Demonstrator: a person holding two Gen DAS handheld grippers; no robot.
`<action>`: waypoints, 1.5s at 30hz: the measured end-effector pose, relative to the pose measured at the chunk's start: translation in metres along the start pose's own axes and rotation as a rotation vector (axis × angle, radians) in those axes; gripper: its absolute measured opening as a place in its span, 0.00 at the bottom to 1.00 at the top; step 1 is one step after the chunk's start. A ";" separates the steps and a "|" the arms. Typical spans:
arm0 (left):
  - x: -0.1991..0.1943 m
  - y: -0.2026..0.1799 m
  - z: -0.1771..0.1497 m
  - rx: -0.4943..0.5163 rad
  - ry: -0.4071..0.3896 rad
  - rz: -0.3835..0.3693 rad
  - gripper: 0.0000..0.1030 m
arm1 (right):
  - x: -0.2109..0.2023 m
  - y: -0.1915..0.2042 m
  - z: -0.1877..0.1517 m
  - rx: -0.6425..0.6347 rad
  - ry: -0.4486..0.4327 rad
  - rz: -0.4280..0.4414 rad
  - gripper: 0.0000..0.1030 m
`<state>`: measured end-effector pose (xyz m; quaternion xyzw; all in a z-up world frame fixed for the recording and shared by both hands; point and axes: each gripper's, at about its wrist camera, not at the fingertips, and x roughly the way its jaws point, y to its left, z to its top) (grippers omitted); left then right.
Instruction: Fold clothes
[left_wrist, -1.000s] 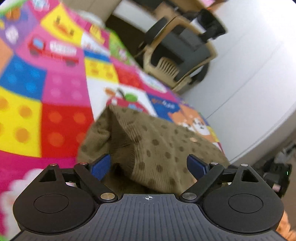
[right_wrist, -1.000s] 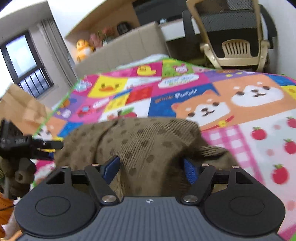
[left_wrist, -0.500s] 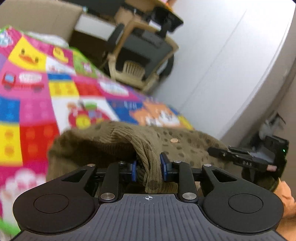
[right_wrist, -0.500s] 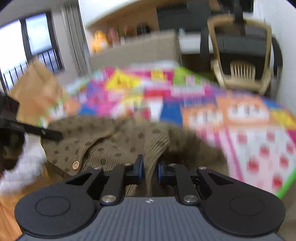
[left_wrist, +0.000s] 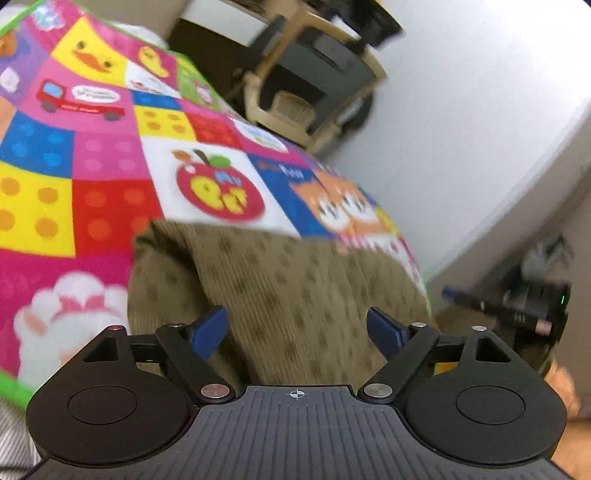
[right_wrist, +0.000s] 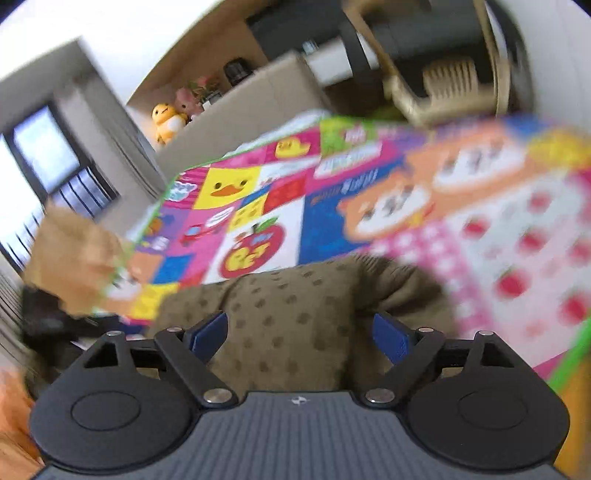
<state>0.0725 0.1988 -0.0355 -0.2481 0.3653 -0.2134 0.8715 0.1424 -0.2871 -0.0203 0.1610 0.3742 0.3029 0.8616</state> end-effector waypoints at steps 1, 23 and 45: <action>0.011 0.005 0.007 -0.033 0.008 0.003 0.86 | 0.014 -0.006 0.004 0.037 0.023 0.013 0.84; 0.138 0.049 0.159 -0.077 -0.029 0.106 0.89 | 0.130 -0.044 0.112 0.079 -0.075 -0.109 0.91; 0.142 0.014 0.089 0.026 0.035 0.032 0.94 | 0.141 0.063 0.027 -0.285 0.059 -0.064 1.00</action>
